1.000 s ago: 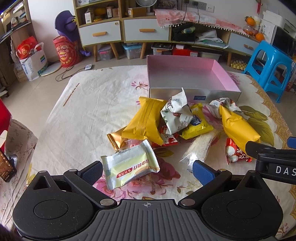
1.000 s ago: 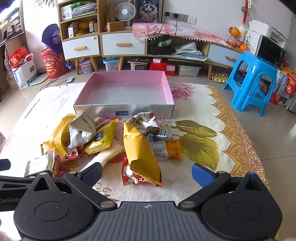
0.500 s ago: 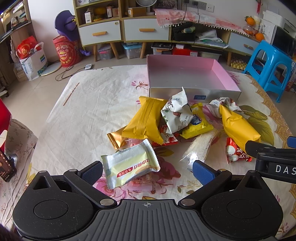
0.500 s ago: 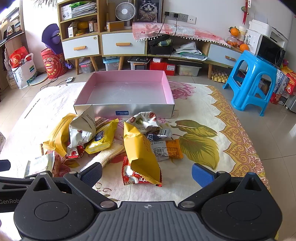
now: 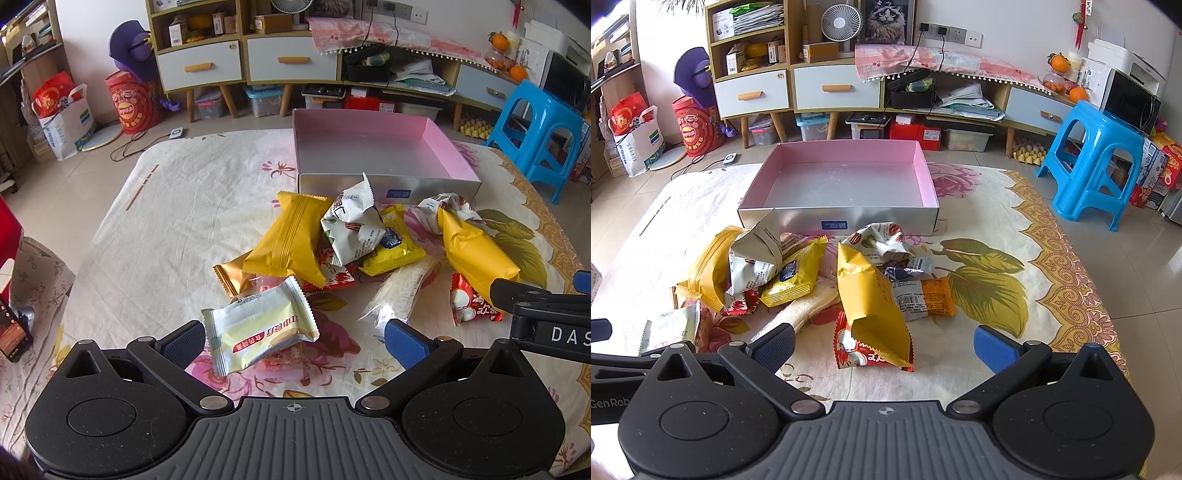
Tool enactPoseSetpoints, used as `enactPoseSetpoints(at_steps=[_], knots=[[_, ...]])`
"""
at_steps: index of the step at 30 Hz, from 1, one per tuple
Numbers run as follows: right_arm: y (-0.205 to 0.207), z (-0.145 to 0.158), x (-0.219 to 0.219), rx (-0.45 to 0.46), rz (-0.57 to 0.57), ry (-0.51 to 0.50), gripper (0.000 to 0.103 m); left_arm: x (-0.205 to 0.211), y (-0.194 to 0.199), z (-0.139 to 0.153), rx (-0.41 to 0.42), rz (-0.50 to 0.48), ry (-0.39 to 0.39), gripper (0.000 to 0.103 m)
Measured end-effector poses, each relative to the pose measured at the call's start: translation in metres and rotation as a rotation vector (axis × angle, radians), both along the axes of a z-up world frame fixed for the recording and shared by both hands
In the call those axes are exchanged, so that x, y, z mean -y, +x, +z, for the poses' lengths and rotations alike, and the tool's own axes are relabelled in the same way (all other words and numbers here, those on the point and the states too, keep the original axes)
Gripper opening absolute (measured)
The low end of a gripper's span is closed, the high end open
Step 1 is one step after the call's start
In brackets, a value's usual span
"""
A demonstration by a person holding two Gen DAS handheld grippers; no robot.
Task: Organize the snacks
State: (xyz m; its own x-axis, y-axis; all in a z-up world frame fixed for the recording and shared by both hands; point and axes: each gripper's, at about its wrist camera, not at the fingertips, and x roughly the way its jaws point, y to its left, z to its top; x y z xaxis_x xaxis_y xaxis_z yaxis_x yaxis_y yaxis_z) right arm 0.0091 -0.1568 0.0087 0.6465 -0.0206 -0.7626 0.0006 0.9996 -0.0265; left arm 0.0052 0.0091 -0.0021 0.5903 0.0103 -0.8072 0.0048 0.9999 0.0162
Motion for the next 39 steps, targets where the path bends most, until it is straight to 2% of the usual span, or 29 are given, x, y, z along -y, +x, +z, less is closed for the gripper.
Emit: enactPoseSetpoints(at_steps=[17,22,24,29,32,36,39], knots=[[0.001,-0.001,0.0,-0.006,-0.006,-0.002,0.095,0.001,-0.002,-0.004,-0.011,-0.001,-0.008,0.103],[0.005,0.003,0.003,0.006,0.0,0.007,0.095,0.0,0.003,-0.008,-0.033,-0.033,-0.036,0.103],[0.008,0.006,0.005,0.015,0.0,0.011,0.095,0.0,0.007,-0.004,-0.022,-0.034,-0.025,0.103],[0.019,0.008,0.018,-0.01,-0.002,0.078,0.095,-0.001,0.018,0.002,0.023,-0.066,0.02,0.103],[0.028,0.007,0.026,-0.036,-0.003,0.139,0.095,-0.007,0.031,0.003,0.002,-0.084,-0.011,0.103],[0.044,0.002,0.032,-0.064,0.042,0.184,0.095,-0.012,0.046,0.003,-0.026,-0.182,-0.074,0.103],[0.056,0.002,0.033,-0.086,0.064,0.207,0.095,-0.007,0.054,0.002,-0.01,-0.216,-0.048,0.103]])
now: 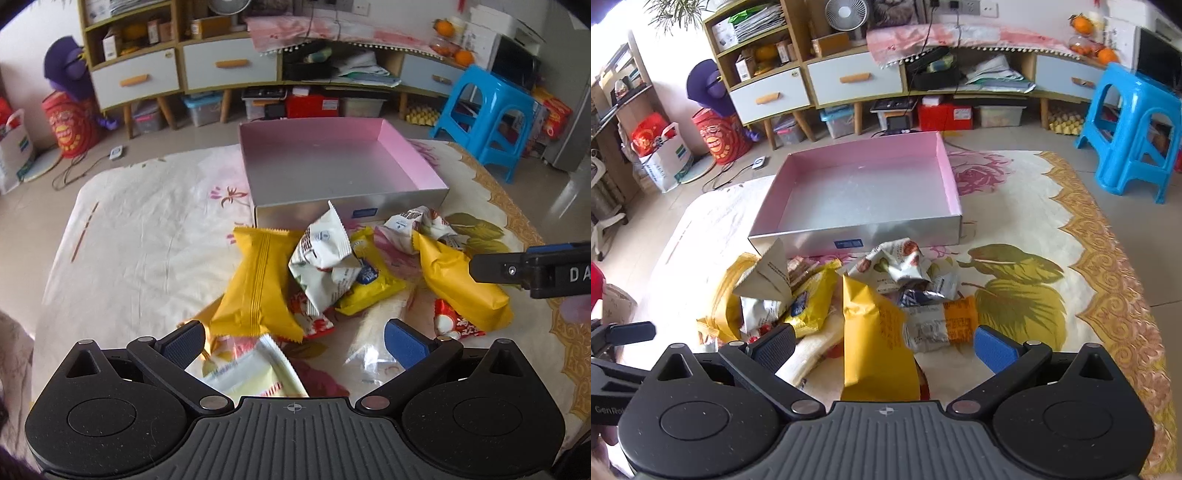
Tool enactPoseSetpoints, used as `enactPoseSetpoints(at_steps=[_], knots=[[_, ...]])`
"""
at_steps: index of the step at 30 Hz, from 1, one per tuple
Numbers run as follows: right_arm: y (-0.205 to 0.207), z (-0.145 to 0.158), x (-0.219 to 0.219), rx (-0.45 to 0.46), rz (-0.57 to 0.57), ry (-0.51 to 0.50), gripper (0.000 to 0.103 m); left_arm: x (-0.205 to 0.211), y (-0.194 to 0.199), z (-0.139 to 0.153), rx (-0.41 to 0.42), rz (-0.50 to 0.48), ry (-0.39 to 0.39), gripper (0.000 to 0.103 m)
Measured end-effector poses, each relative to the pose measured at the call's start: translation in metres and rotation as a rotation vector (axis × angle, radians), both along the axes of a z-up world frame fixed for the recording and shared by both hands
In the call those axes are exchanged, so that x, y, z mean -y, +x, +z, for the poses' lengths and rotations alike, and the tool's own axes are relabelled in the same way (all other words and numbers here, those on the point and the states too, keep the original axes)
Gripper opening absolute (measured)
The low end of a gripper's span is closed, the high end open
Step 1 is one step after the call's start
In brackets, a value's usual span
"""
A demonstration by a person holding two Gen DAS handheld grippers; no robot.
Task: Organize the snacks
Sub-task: 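Grasp the white wafer pack with the left tool while the right tool grasps the yellow packet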
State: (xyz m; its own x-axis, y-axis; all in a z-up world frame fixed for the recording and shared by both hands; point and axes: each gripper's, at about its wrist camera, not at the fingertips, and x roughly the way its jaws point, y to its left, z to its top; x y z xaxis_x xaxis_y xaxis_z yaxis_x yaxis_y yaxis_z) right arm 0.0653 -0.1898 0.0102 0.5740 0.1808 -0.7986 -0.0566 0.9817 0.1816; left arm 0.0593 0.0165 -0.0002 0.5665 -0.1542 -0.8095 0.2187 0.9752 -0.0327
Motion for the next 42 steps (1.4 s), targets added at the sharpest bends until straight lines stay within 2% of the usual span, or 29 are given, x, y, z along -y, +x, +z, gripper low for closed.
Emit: enactPoseSetpoints(at_steps=[4,7,8,10,14,18,26,29,31,35,38,40,42], knots=[[0.016,-0.001,0.002,-0.026,0.044,0.05,0.093,0.008,0.012,-0.006,0.037,-0.057,0.04,0.103],[0.023,-0.009,0.003,-0.056,0.056,0.076,0.09,0.007,0.022,-0.014,0.014,-0.077,-0.005,0.103],[0.025,-0.013,0.004,-0.075,0.054,0.086,0.085,0.006,0.025,-0.017,0.008,-0.082,-0.029,0.103],[0.031,-0.022,0.006,-0.138,0.042,0.099,0.081,0.005,0.03,-0.021,0.01,-0.092,-0.063,0.101],[0.037,-0.03,0.011,-0.179,0.028,0.125,0.076,0.006,0.037,-0.026,0.027,-0.115,-0.103,0.101],[0.039,-0.033,0.013,-0.205,0.018,0.137,0.075,0.014,0.04,-0.028,0.075,-0.15,-0.092,0.101],[0.041,-0.044,0.013,-0.242,0.007,0.134,0.068,0.027,0.044,-0.033,0.145,-0.213,-0.094,0.093],[0.041,-0.047,0.015,-0.25,-0.001,0.136,0.064,0.033,0.045,-0.035,0.172,-0.227,-0.068,0.088],[0.041,-0.047,0.017,-0.253,-0.004,0.141,0.062,0.035,0.046,-0.037,0.171,-0.23,-0.061,0.082],[0.04,-0.046,0.018,-0.254,0.0,0.151,0.059,0.037,0.049,-0.04,0.167,-0.218,-0.038,0.077],[0.039,-0.048,0.017,-0.265,0.007,0.158,0.051,0.037,0.051,-0.044,0.159,-0.201,-0.011,0.069],[0.039,-0.05,0.018,-0.272,0.009,0.16,0.047,0.035,0.053,-0.046,0.148,-0.186,0.0,0.059],[0.039,-0.049,0.018,-0.267,0.007,0.152,0.043,0.032,0.054,-0.047,0.139,-0.17,-0.006,0.059]])
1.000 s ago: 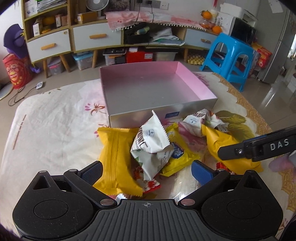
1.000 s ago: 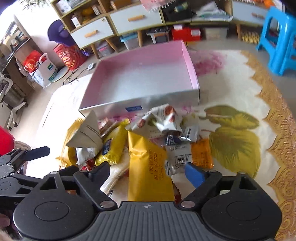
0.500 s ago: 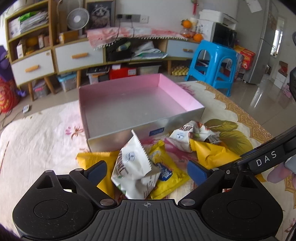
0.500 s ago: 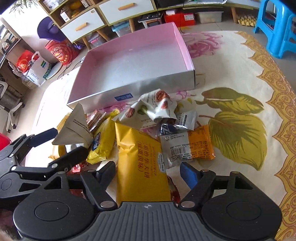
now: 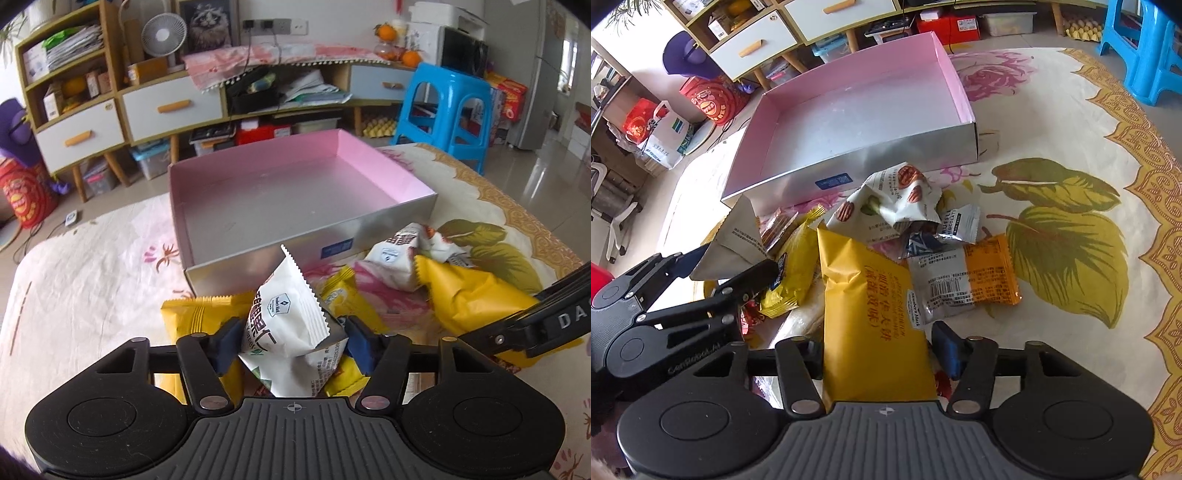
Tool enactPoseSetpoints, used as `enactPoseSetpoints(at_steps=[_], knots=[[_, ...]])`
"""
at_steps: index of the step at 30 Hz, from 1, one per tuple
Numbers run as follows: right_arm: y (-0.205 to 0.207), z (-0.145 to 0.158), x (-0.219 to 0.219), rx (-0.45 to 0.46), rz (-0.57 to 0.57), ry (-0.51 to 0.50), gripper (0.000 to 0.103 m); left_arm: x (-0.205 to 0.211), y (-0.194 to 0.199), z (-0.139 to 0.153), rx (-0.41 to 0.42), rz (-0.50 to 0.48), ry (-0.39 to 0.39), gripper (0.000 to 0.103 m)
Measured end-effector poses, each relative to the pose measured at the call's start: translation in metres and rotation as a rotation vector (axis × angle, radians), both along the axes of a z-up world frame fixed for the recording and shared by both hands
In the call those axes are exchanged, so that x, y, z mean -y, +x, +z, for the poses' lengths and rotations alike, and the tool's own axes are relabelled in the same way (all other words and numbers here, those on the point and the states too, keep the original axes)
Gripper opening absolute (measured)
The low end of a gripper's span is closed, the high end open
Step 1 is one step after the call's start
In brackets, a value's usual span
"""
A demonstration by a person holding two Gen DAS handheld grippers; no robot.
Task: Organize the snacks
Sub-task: 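Grasp the white wafer pack with the left tool while the right tool grasps the yellow packet, then lift both packs into the pink box and open both tools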
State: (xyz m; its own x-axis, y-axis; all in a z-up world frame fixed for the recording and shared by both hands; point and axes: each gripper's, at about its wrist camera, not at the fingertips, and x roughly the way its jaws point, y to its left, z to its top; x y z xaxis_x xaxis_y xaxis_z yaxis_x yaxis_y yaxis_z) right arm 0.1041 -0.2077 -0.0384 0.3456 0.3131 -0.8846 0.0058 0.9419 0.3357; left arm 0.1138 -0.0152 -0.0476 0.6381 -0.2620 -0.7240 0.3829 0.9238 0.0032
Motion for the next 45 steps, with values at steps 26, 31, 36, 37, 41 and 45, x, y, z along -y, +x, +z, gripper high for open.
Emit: enactPoseSetpoints(at_steps=[26,31,36,37,41,45], knots=[[0.004,0.052,0.013,0.164,-0.055,0.134,0.025,-0.015,-0.014,0.048,0.05,0.029,-0.14,0.048],[0.012,0.063,0.02,0.224,-0.093,0.186,0.025,-0.014,-0.011,0.06,0.1,0.038,-0.174,0.048],[0.031,0.064,0.028,0.251,-0.123,0.179,0.025,-0.017,0.018,0.061,0.09,0.068,-0.198,0.048],[0.036,0.065,0.031,0.263,-0.128,0.176,0.025,-0.02,0.026,0.062,0.084,0.083,-0.221,0.048],[0.062,0.069,0.042,0.323,-0.148,0.192,0.025,-0.023,0.054,0.063,0.101,0.115,-0.271,0.048],[0.091,0.063,0.044,0.372,-0.143,0.183,0.025,-0.018,0.078,0.053,0.084,0.15,-0.262,0.048]])
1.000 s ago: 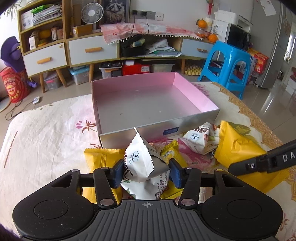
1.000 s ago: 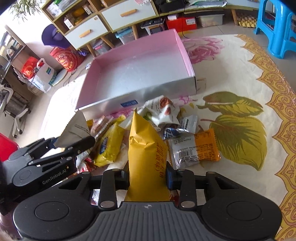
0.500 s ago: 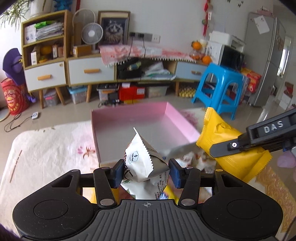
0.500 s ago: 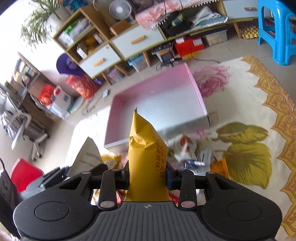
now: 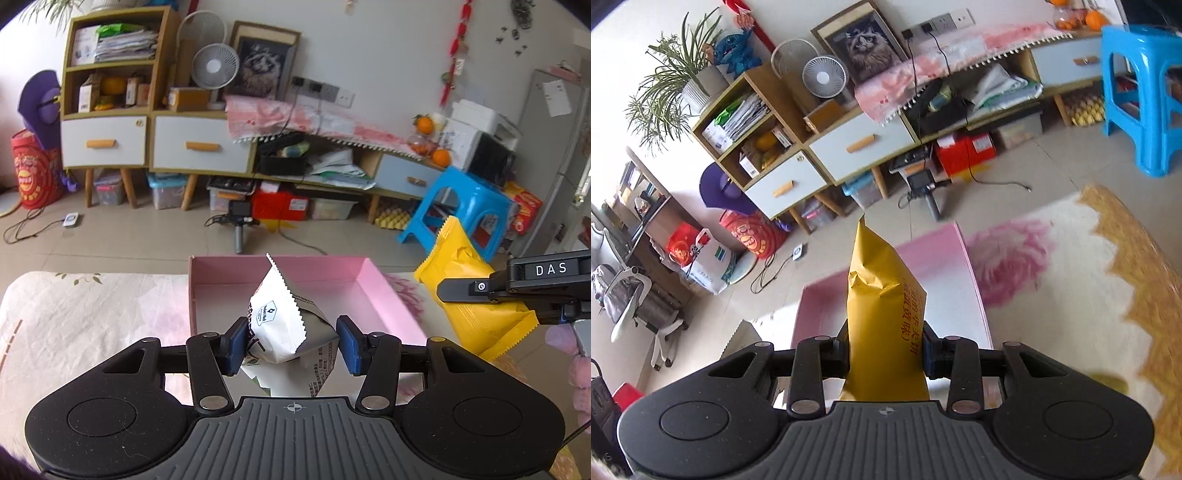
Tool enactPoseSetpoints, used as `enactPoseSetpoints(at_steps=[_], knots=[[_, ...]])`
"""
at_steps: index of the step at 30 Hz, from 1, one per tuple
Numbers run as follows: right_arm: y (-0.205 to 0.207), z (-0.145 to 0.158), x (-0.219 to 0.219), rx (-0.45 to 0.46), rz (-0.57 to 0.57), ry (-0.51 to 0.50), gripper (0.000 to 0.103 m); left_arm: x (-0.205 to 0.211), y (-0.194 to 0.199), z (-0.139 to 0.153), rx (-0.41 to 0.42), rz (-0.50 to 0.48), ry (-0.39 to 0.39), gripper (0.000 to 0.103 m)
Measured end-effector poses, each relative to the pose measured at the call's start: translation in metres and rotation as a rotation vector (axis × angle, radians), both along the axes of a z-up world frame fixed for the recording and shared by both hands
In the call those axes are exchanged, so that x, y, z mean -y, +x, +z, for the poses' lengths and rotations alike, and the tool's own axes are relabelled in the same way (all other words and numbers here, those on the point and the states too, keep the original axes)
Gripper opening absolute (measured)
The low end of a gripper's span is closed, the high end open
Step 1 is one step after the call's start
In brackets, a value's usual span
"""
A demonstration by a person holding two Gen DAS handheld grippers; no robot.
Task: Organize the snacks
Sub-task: 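Lift both packs into the pink box and open both tools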
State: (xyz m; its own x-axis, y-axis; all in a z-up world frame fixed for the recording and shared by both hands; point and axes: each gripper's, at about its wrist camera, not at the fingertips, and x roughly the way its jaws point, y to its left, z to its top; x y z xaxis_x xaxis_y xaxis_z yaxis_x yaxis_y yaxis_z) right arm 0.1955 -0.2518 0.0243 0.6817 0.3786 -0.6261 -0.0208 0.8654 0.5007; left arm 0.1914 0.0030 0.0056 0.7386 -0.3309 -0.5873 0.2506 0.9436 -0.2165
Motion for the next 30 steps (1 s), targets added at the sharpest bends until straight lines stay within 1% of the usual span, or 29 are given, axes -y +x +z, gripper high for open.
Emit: enactPoseSetpoints(at_steps=[3,5,8,12,19,21,22,23,24,25,26,27,29,30], knots=[[0.019,-0.014,-0.004,-0.006,0.016,-0.004,0.025,0.004,0.014,-0.012,-0.048,0.037,0.016,0.048],[0.03,-0.024,-0.008,-0.027,0.01,-0.012,0.025,0.006,0.022,-0.021,-0.082,0.065,0.03,0.048],[0.038,-0.034,-0.012,-0.036,0.007,-0.037,0.025,0.008,0.029,-0.033,-0.12,0.085,0.053,0.048],[0.044,-0.04,-0.018,-0.046,0.011,-0.08,0.025,0.007,0.033,-0.041,-0.127,0.106,0.069,0.048],[0.05,-0.047,-0.022,-0.063,0.015,-0.139,0.026,0.01,0.037,-0.039,-0.122,0.106,0.098,0.049],[0.049,-0.049,-0.022,-0.07,0.021,-0.142,0.031,0.013,0.035,-0.037,-0.103,0.094,0.115,0.051],[0.047,-0.048,-0.021,-0.071,0.023,-0.146,0.032,0.014,0.035,-0.035,-0.099,0.089,0.12,0.057],[0.046,-0.047,-0.021,-0.066,0.025,-0.149,0.035,0.015,0.034,-0.034,-0.096,0.087,0.121,0.061],[0.043,-0.046,-0.02,-0.058,0.028,-0.151,0.041,0.015,0.032,-0.033,-0.092,0.086,0.119,0.067],[0.042,-0.045,-0.019,-0.054,0.027,-0.15,0.045,0.015,0.031,-0.033,-0.092,0.086,0.118,0.07],[0.04,-0.044,-0.018,-0.051,0.025,-0.149,0.052,0.015,0.03,-0.032,-0.096,0.085,0.114,0.071],[0.039,-0.043,-0.017,-0.05,0.02,-0.146,0.057,0.015,0.029,-0.031,-0.104,0.078,0.109,0.075],[0.037,-0.041,-0.014,-0.051,0.017,-0.137,0.06,0.015,0.025,-0.028,-0.108,0.058,0.102,0.08],[0.035,-0.039,-0.013,-0.05,0.018,-0.136,0.064,0.016,0.022,-0.027,-0.104,0.049,0.105,0.083]])
